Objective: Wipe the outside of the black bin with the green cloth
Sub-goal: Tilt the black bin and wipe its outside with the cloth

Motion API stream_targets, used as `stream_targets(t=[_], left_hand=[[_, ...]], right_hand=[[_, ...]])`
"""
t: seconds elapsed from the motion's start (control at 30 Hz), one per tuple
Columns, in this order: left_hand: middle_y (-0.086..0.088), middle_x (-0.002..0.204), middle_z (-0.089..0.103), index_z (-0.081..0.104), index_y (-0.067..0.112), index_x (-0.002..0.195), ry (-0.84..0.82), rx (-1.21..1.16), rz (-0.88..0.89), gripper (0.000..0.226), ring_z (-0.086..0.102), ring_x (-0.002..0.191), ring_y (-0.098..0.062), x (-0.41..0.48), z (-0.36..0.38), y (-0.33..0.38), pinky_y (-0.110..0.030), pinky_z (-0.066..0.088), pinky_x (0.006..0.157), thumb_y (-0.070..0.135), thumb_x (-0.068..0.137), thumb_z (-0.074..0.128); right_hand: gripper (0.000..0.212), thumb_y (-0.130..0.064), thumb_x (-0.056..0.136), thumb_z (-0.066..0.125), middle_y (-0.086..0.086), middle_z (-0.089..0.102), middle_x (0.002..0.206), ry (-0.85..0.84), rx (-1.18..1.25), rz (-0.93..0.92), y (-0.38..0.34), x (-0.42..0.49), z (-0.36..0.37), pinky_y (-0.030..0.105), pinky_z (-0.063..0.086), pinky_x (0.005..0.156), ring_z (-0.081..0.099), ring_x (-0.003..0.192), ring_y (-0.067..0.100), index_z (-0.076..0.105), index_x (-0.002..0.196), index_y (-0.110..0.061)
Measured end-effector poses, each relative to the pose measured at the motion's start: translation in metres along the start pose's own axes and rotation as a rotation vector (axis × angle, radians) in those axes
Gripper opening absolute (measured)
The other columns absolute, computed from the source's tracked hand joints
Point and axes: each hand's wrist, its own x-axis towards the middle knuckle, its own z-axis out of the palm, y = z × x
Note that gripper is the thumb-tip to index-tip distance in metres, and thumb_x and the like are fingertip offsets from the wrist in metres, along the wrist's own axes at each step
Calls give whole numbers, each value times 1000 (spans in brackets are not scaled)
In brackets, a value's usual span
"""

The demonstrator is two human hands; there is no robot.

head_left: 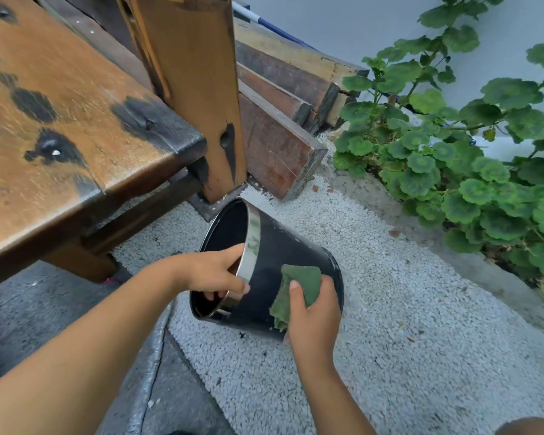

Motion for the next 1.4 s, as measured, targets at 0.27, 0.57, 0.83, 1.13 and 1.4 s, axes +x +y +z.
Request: stream_targets(t=[0.27,0.57,0.83,1.13,1.4], left_hand=[[4,65,72,58,10,72,359,-49,105,31,71,68,-22,-6,11,-8,-28,52,52,30,93,68],[-2,56,44,29,20,65,894,337,13,47,50,60,-35,7,34,-18,-39,32,54,45,105,30],[-1,53,46,38,16,57,972,-34,45,54,47,56,-28,32,32,36,-38,33,54,41,104,36],[11,46,41,37,19,60,849,-308,149,49,38,44,-8,31,40,36,-28,32,47,48,98,41],[2,60,40,33,18,67,894,-133,77,39,36,52,-14,30,46,29,-33,25,48,34,103,39]], right_hand=[[9,-34,95,65,-7,64,92,-21,61,-31,-13,-27,7,34,57,70,64,82,9,57,97,-33],[13,-31,96,66,-8,61,99,-10,73,-57,-38,-13,23,12,45,67,60,86,0,58,105,-27],[18,-34,94,66,-10,60,102,-44,4,-135,-58,5,18,11,42,65,58,88,-3,58,109,-27],[21,-38,96,60,-8,56,103,-29,-288,-226,-58,35,20,31,44,63,57,86,12,55,111,-25],[10,-33,98,59,-4,59,93,11,-414,-80,-7,71,-4,29,37,53,59,75,18,54,98,-24]])
